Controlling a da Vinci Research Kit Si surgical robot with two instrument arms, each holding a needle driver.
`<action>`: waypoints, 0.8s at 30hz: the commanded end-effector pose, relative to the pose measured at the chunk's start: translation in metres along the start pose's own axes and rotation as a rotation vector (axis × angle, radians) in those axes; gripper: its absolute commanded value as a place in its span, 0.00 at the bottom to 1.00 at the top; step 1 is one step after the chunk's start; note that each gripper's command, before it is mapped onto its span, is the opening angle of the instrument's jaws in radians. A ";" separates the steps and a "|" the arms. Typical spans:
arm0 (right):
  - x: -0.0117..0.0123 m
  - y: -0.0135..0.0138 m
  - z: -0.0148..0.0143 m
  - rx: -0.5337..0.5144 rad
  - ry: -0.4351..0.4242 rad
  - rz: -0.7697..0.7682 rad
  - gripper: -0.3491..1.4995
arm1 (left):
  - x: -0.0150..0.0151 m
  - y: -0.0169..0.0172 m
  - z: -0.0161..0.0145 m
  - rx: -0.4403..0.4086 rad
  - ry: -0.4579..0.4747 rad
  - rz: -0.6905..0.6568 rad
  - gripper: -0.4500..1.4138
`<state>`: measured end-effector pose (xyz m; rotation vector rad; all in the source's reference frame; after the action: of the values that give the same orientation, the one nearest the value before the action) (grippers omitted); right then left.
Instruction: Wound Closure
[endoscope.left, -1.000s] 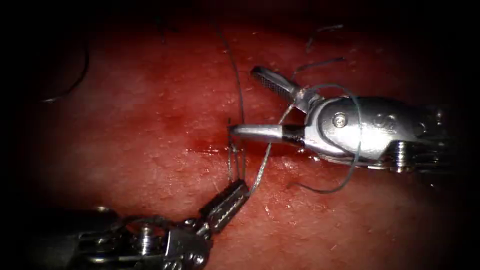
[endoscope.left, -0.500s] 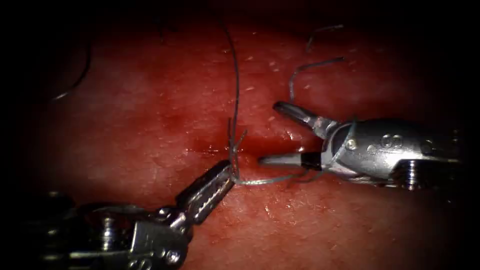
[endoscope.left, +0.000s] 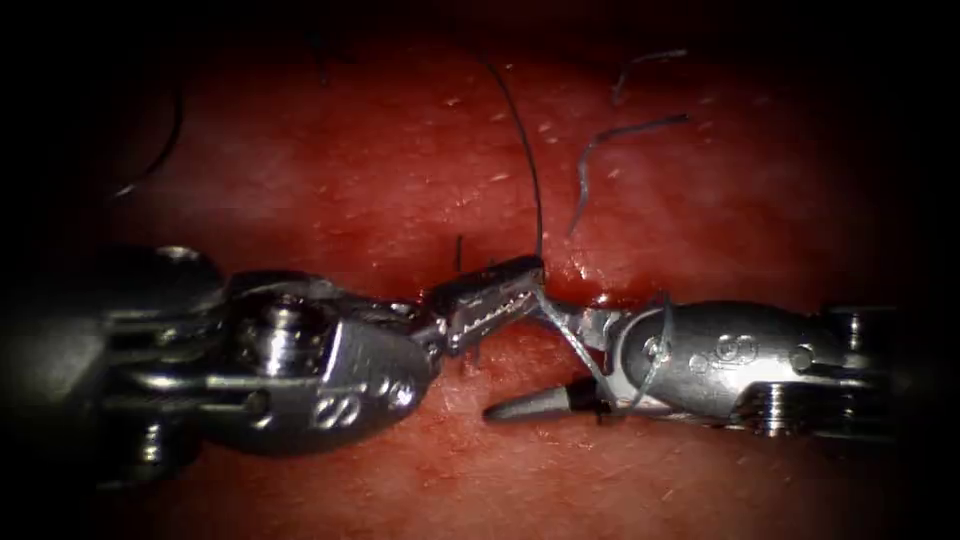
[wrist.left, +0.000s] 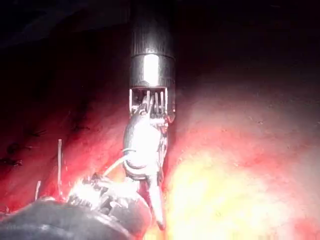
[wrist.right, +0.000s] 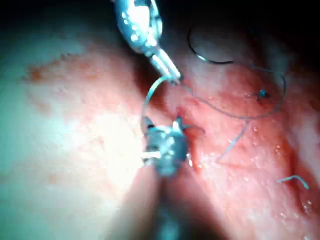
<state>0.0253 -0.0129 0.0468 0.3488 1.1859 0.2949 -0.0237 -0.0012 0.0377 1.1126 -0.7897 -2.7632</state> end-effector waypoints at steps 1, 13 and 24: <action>-0.0006 -0.0003 0.0008 0.019 0.027 -0.010 0.55 | -0.0002 0.0001 0.0011 -0.013 0.002 0.013 0.00; 0.0002 -0.0014 0.0020 0.180 0.158 -0.032 0.50 | -0.0039 0.0008 0.0047 -0.160 0.007 0.082 0.00; 0.0005 -0.0009 0.0008 0.169 0.302 -0.015 0.50 | -0.0049 0.0011 0.0046 -0.216 0.048 0.100 0.00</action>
<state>0.0259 -0.0131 0.0457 0.4479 1.5320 0.2439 -0.0227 0.0006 0.0438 1.0612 -0.5071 -2.6493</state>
